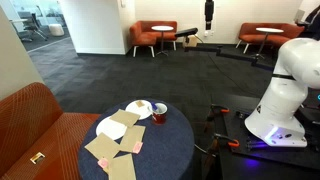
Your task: Take the marker out of the cup and put it on the table
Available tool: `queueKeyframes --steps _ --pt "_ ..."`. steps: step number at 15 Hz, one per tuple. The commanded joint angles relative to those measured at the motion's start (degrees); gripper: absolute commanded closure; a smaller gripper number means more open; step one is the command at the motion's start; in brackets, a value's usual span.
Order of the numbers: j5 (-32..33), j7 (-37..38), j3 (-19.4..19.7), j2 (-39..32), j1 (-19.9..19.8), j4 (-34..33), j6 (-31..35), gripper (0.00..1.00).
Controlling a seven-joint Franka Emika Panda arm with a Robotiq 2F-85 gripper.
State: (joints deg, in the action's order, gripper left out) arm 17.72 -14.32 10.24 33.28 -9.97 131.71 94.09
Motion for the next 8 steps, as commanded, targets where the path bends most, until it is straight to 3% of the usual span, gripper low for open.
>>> queueKeyframes --steps 1,8 --pt "0.3 0.3 0.6 0.0 0.8 -0.2 -0.3 0.0" --pt "0.5 0.7 0.6 0.3 0.9 0.9 1.8 0.0"
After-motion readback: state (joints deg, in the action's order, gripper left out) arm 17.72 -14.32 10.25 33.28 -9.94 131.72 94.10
